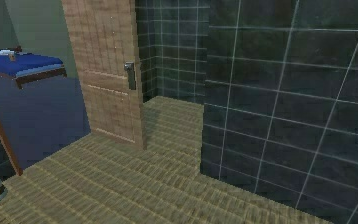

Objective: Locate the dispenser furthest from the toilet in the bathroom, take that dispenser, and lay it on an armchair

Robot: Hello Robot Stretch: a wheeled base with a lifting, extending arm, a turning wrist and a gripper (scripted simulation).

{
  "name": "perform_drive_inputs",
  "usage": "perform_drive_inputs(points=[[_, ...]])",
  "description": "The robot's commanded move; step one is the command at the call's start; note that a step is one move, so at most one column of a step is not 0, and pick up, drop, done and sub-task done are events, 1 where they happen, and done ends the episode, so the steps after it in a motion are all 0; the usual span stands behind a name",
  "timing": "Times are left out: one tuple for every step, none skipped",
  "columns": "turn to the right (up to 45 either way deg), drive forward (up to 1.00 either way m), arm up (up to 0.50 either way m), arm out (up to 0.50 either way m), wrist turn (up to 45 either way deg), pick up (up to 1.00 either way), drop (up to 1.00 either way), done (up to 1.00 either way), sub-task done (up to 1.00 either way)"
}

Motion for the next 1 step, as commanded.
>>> perform_drive_inputs(points=[[0.0, 0.0, 0.5, 0.0, 0.0, 0.0, 0.0, 0.0, 0.0]])
